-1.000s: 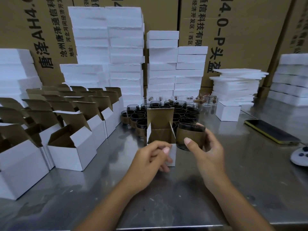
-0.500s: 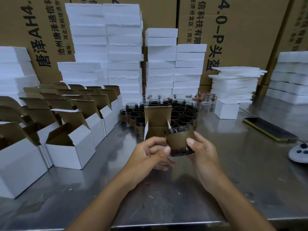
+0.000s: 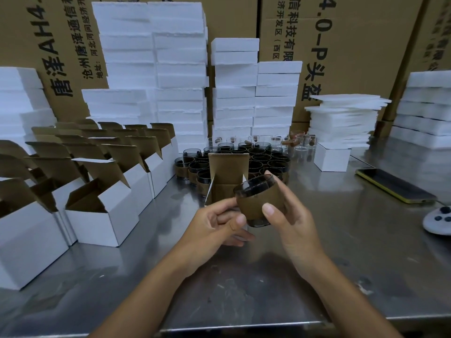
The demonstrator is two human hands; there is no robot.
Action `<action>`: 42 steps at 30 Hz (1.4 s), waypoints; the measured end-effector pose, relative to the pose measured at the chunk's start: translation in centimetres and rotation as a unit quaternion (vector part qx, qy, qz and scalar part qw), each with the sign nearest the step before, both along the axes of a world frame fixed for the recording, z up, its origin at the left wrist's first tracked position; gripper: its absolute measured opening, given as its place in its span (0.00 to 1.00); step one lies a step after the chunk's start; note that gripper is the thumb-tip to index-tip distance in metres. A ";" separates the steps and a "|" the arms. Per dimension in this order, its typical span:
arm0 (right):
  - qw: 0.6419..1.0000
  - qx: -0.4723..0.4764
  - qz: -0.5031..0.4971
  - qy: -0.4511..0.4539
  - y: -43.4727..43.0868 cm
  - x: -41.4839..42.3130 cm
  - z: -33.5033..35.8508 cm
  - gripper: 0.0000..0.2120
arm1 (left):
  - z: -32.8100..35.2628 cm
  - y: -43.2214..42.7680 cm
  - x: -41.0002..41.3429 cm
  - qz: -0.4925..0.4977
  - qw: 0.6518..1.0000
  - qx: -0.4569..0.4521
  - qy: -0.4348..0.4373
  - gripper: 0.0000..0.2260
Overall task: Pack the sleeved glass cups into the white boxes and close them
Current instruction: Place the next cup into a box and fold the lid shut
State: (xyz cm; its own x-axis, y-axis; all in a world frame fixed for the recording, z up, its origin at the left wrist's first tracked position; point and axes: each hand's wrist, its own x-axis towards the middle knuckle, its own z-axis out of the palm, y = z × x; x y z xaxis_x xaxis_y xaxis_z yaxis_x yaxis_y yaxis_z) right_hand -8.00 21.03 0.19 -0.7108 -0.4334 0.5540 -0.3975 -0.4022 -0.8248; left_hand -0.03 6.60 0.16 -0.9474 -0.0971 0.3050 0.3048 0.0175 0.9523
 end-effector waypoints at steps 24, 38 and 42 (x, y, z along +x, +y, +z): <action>0.920 0.063 -0.267 0.281 0.0 0.2 -0.9 0.34 | -0.4 -0.5 -0.4 -0.025 1.000 0.005 -0.009 0.17; 0.953 -0.005 -0.203 0.226 -0.2 0.0 -1.2 0.36 | -0.3 -0.5 -0.3 -0.063 0.998 -0.003 -0.021 0.25; 0.955 -0.011 -0.204 0.218 -0.3 0.2 -1.0 0.34 | -0.2 -0.5 -0.3 -0.078 0.997 0.013 -0.022 0.28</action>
State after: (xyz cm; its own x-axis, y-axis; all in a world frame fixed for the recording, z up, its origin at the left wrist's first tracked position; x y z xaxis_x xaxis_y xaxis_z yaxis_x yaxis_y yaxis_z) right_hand -7.76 20.71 -0.78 -0.5184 -0.1556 0.8408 -0.8276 -0.1563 -0.5392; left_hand -0.28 6.07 -0.07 -0.9640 0.0459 0.2620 0.2596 -0.0512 0.9643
